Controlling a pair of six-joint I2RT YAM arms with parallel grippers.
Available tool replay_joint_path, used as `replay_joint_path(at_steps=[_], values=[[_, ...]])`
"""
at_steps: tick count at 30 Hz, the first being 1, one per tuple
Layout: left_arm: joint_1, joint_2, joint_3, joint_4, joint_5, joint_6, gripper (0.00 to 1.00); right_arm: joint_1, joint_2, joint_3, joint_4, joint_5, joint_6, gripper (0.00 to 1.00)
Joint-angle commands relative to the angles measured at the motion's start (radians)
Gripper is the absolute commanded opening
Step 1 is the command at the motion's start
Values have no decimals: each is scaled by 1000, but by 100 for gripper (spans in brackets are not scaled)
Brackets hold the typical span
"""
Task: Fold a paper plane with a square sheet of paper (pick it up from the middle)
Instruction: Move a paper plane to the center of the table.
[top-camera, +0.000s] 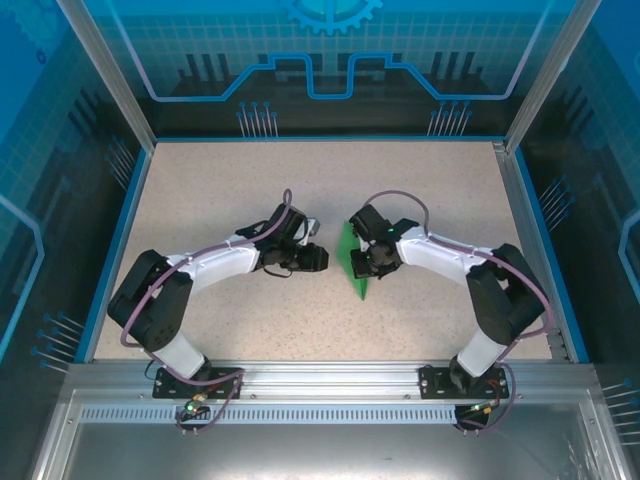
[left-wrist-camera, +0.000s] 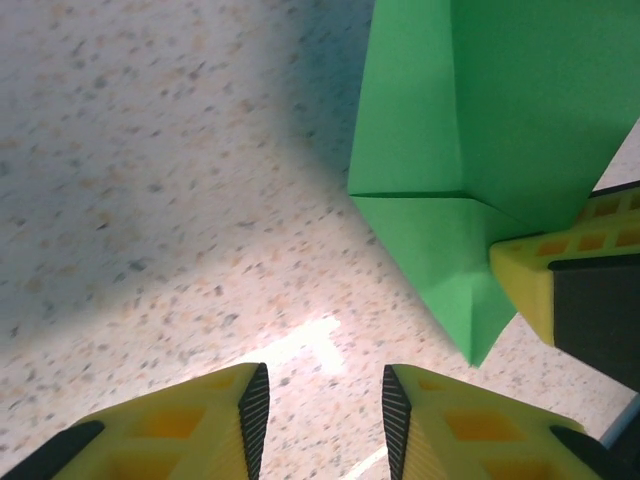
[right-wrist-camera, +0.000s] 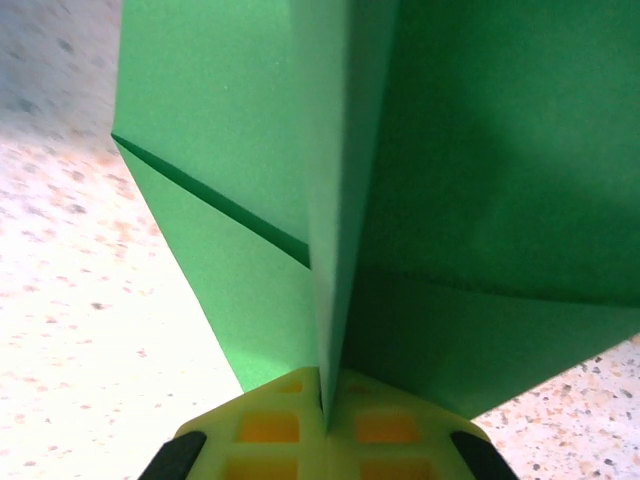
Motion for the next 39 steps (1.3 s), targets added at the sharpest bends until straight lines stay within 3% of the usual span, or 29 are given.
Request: replay_joint_path(at_steps=[1,13,25,39], values=[[16,-30,-26,-40,-12,25,39,44,67,53,-118,84,-59,2],[29,-23,-45,-41,-5,36,39,159,224,200,-203,293,-70,2],[41,-44,-70,-62,4,46,40,240,326,324,-263,336,-9,18],[63,-117,-122,-115,-33,51,40,306,435,413,-334,437,28,13]])
